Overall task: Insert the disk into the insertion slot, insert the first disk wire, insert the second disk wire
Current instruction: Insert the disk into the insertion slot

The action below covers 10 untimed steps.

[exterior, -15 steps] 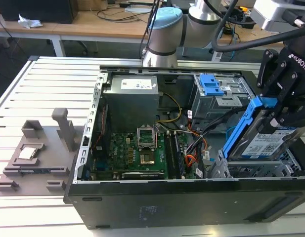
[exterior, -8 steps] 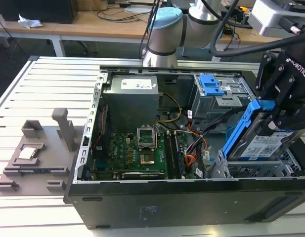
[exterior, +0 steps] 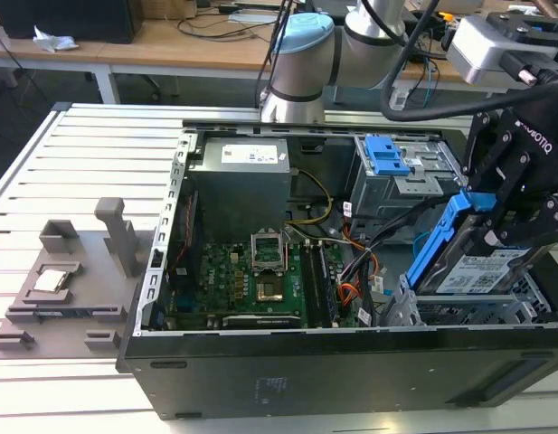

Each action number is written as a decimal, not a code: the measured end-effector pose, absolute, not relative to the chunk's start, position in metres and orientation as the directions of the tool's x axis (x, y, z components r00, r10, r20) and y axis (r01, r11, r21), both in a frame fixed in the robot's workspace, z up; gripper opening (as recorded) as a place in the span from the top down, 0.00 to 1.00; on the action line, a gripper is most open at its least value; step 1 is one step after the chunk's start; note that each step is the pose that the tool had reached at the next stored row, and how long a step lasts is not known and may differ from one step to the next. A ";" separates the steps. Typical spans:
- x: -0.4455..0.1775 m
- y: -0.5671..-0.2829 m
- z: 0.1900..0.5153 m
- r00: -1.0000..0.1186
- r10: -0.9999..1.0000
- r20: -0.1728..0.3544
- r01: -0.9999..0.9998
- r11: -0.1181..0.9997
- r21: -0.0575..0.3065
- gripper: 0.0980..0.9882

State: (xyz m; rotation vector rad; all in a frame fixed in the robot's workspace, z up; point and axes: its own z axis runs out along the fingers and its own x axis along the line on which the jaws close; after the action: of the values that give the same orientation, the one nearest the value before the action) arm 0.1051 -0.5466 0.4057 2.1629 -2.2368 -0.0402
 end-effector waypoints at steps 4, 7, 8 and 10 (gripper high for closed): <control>0.105 -0.547 0.401 -0.034 -0.999 0.003 -0.999 0.034 0.039 0.70; 0.105 -0.547 0.398 -0.034 -0.999 0.004 -0.999 0.034 0.039 0.70; 0.105 -0.547 0.398 -0.034 -0.999 0.004 -0.999 0.034 0.039 0.70; 0.105 -0.547 0.398 -0.033 -0.999 0.003 -0.999 0.034 0.039 0.70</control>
State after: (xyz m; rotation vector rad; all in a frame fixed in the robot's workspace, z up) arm 0.1051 -0.5466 0.3979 2.1629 -2.2368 -0.0403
